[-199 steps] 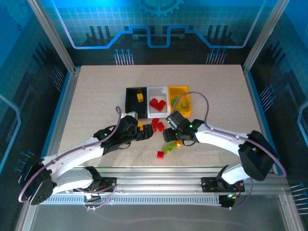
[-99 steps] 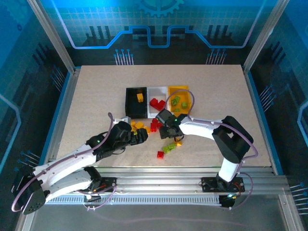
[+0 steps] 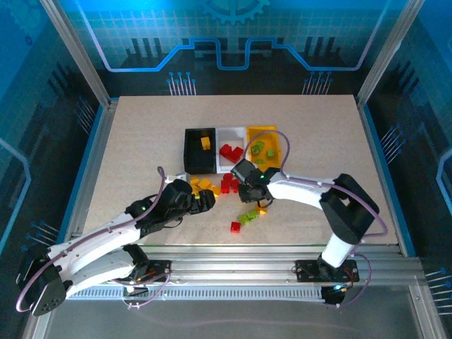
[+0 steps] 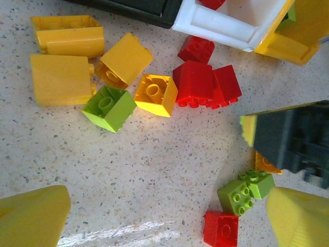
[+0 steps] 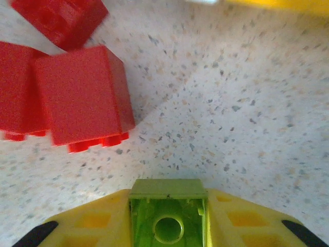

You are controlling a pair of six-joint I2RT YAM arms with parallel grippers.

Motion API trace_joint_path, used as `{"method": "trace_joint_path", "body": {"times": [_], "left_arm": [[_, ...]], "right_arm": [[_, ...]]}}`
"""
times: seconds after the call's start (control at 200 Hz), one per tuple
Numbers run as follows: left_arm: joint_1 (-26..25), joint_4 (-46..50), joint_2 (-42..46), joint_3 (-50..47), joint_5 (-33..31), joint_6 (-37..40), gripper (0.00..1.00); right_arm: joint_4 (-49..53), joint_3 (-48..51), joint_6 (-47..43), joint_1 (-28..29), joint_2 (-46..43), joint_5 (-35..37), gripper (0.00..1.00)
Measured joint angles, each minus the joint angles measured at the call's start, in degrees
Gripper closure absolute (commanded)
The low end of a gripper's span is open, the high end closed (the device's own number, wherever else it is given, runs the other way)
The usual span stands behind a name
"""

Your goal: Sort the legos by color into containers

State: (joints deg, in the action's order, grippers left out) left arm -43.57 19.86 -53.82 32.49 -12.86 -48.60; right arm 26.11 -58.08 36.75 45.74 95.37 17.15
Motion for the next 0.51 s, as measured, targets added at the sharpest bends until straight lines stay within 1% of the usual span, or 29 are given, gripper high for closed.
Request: {"method": "trace_joint_path", "body": {"times": [0.125,0.195,0.25,0.355,0.505], "left_arm": [[0.0,0.68,0.0,0.0,-0.42,-0.02,0.01],[0.0,0.85,0.0,0.0,-0.52,-0.02,0.01],[0.0,0.85,0.0,0.0,-0.63,-0.04,0.01],[0.0,0.92,0.0,0.0,-0.81,-0.68,0.01],[0.13,2.08,0.0,0.0,-0.79,-1.38,0.01]], "right_arm": [[0.52,-0.37,-1.51,-0.94,-7.32,0.44,0.64],[1.18,-2.12,-2.4,-3.41,-10.03,0.48,0.64],[1.42,-4.2,-3.13,-5.97,-10.4,0.52,0.64],[1.81,-9.18,-4.2,-10.73,-8.17,0.9,0.63],[3.08,-18.95,-5.35,-14.95,1.64,1.55,0.62]]}}
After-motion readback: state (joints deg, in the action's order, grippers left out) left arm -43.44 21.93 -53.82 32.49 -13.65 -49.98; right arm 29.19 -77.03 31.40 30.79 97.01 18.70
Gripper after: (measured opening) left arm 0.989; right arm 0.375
